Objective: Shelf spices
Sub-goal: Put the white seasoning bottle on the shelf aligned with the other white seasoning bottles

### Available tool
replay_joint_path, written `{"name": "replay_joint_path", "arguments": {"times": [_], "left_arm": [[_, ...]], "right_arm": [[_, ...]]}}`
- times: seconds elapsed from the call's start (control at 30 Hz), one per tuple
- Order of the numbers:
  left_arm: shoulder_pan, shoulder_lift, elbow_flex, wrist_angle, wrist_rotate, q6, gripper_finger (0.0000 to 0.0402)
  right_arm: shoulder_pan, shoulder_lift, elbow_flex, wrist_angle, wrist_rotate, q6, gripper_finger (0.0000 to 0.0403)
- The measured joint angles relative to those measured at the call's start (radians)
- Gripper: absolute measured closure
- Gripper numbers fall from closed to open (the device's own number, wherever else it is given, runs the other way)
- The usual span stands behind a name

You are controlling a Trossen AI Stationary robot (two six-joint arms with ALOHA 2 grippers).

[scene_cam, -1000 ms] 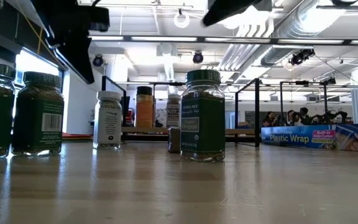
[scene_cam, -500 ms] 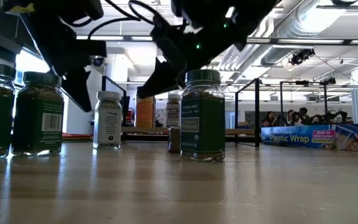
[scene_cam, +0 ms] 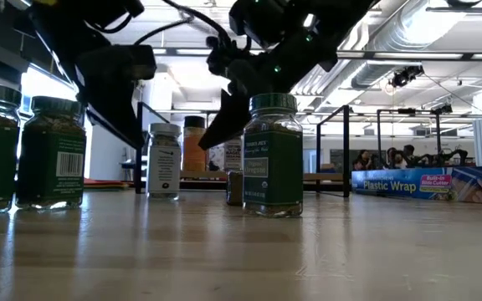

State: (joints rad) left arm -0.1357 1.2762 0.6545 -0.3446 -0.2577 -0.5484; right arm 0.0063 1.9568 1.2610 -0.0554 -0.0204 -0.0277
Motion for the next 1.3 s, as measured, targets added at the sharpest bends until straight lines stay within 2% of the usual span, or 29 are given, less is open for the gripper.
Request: {"name": "replay_joint_path", "arguments": {"times": [0.27,0.37,0.57,0.67,0.77,0.97,1.1,1.3], "left_arm": [[0.057,0.042,-0.059,0.030,-0.040,-0.050,0.0366],[0.066,0.070,-0.070,0.092,-0.043,-0.041,0.0369],[0.080,0.122,-0.071,0.172,-0.049,0.002,0.0369],[0.085,0.120,-0.071,0.153,-0.083,0.003,0.0370],[0.083,0.088,-0.070,0.078,-0.127,-0.008,0.0370],[0.083,0.024,-0.070,-0.007,-0.133,-0.016,0.0370],[0.065,-0.034,-0.070,-0.014,-0.133,0.033,0.0370],[0.030,-0.103,-0.070,0.030,-0.143,0.055,0.0365]], "right_arm": [[-0.057,0.087,0.000,0.207,0.020,0.083,0.0387],[-0.079,0.115,0.000,0.252,0.020,0.145,0.0387],[-0.071,0.126,0.000,0.241,-0.003,0.159,0.0387],[-0.047,0.125,0.000,0.225,-0.074,0.153,0.0387],[-0.023,0.125,0.000,0.164,-0.093,0.151,0.0387],[-0.009,0.095,0.000,0.080,-0.005,0.141,0.0387],[-0.005,0.049,0.000,0.017,0.045,0.123,0.0387],[0.034,-0.070,0.000,-0.188,0.352,0.094,0.0387]]}}
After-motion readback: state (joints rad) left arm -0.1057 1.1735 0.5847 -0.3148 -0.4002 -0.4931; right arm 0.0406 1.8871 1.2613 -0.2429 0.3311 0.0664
